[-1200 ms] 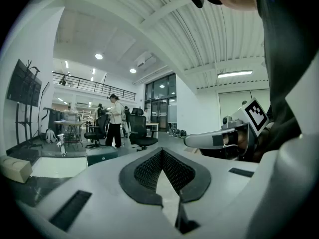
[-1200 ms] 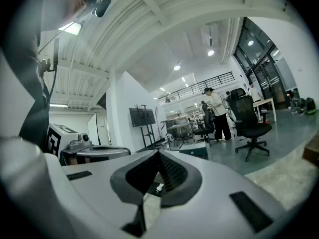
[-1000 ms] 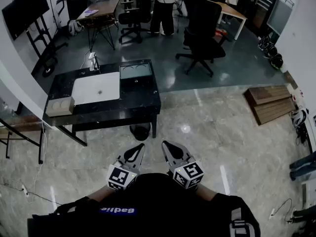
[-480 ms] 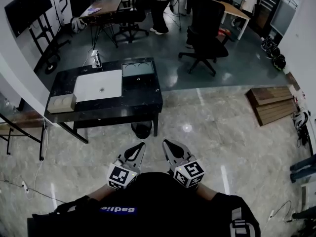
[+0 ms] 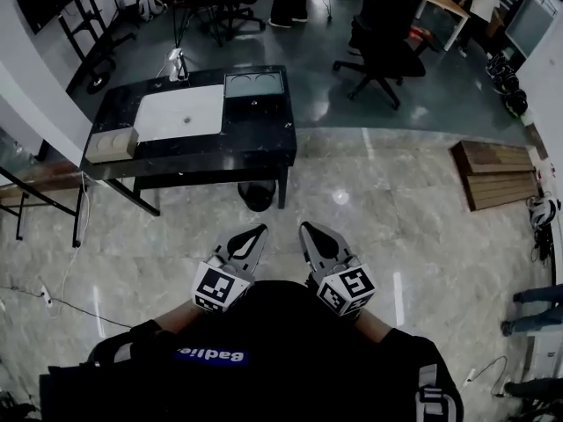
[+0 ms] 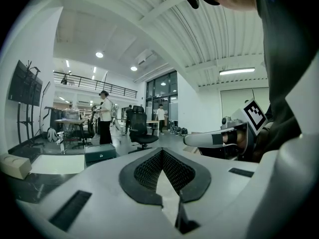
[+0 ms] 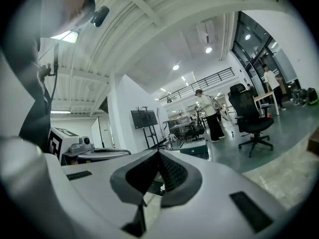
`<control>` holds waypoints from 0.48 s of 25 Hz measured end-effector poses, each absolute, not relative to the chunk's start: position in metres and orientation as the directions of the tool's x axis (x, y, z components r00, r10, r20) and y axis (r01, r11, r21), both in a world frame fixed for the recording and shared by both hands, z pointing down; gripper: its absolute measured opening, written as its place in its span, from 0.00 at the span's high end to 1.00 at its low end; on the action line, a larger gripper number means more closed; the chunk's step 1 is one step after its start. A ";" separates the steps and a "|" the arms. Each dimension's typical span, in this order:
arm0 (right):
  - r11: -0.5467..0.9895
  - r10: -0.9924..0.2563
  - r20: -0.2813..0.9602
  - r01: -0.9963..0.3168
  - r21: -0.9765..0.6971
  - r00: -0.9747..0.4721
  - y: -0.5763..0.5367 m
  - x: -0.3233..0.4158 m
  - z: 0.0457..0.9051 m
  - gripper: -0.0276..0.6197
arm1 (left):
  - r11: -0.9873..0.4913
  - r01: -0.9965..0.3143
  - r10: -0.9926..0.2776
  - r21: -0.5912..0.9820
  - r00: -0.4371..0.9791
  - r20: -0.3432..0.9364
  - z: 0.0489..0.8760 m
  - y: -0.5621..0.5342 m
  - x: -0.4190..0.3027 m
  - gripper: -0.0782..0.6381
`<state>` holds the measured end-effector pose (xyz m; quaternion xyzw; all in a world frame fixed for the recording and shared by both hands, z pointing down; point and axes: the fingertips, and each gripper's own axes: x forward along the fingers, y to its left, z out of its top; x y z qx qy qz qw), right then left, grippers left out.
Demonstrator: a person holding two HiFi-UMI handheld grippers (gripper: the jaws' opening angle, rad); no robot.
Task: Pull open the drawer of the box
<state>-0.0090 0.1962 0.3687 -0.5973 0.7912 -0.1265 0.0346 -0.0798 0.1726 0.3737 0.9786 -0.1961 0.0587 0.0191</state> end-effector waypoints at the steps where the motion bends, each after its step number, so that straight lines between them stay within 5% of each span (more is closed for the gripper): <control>1: 0.255 -0.954 0.096 -0.935 -0.245 -0.285 0.197 -0.004 0.370 0.96 | -0.923 -0.386 -0.381 0.014 0.916 0.124 0.375 0.173 -0.075 0.90; 12: 0.309 -0.930 0.102 -0.901 -0.305 -0.354 0.199 0.057 0.387 0.96 | -0.901 -0.434 -0.427 0.006 0.889 0.165 0.384 0.183 -0.014 0.90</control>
